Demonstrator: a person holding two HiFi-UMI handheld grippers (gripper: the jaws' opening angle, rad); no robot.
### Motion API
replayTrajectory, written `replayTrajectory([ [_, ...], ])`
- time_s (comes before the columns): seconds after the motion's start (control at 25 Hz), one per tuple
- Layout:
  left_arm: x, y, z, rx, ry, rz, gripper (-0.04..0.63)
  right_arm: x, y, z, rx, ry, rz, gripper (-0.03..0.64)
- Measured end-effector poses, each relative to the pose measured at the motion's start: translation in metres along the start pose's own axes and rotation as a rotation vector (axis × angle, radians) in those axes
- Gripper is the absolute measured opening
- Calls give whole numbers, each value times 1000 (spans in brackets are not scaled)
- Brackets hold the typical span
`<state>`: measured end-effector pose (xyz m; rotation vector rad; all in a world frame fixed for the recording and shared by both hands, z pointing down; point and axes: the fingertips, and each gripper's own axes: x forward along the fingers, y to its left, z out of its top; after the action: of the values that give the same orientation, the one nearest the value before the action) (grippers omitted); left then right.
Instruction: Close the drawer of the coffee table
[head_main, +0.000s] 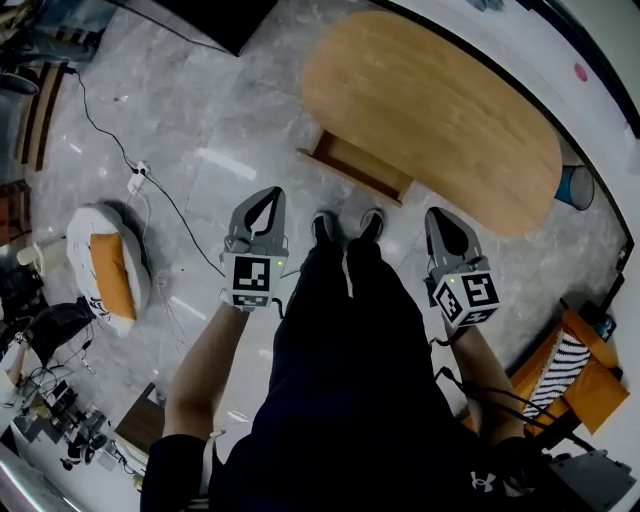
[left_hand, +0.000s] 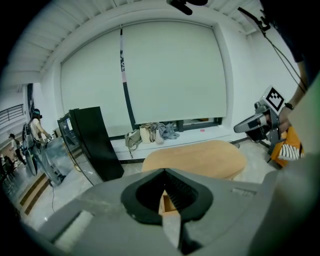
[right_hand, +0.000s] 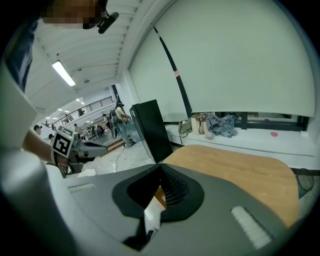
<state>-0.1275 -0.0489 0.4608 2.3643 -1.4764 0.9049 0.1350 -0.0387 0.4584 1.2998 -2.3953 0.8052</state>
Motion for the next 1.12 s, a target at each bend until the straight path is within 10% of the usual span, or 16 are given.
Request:
replayTrajectory([
  [1.12, 193, 24, -205, 101, 230, -186, 2, 121, -73, -216, 4, 180, -55, 3],
])
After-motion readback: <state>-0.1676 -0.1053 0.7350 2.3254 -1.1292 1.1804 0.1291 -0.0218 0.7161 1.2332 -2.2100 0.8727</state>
